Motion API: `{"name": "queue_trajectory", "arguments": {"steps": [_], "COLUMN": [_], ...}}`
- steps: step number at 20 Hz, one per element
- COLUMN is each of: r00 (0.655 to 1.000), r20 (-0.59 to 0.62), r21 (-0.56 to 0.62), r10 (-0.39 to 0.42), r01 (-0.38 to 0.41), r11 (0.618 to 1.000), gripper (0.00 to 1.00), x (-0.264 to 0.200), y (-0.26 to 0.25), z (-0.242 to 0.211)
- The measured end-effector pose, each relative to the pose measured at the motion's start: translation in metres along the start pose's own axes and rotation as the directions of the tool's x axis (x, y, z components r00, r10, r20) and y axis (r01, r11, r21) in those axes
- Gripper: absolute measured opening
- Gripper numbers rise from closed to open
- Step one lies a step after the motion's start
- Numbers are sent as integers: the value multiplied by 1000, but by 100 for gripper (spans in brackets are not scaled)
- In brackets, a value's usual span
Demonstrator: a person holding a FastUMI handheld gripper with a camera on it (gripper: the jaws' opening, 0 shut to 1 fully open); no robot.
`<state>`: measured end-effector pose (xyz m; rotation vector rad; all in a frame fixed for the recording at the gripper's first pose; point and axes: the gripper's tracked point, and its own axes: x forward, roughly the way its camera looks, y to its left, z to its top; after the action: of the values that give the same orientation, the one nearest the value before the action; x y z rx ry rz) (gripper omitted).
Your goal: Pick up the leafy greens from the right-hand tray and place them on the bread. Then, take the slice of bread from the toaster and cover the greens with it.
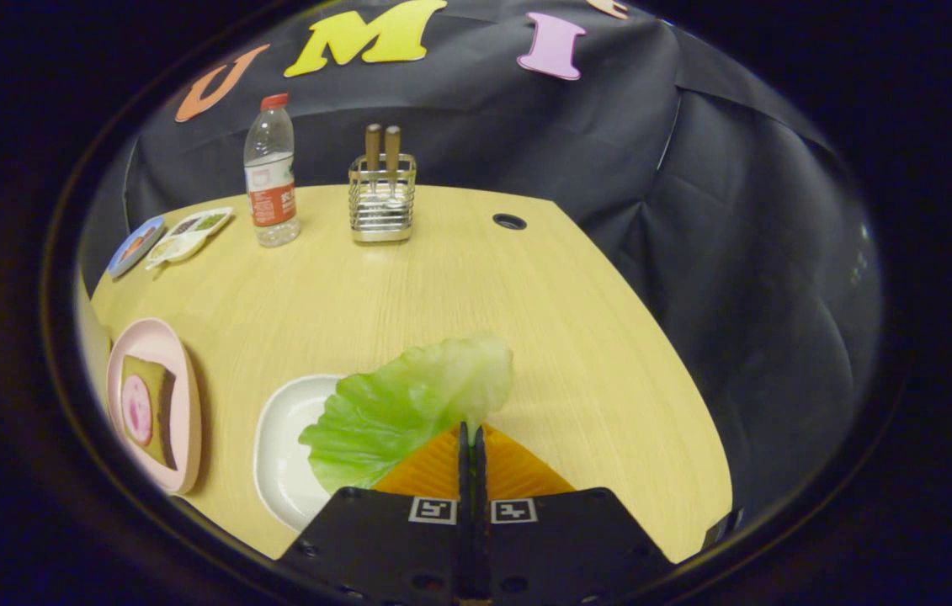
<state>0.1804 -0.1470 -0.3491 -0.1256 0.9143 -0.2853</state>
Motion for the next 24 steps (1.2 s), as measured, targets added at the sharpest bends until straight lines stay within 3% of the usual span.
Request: {"name": "queue_trajectory", "arguments": {"steps": [14, 24], "r00": [981, 956], "r20": [178, 275], "r21": [23, -27], "r10": [72, 105], "r01": [-77, -101], "r11": [997, 994], "gripper": [0, 0], "x": [-93, -160], "y": [0, 57], "z": [36, 53]}}
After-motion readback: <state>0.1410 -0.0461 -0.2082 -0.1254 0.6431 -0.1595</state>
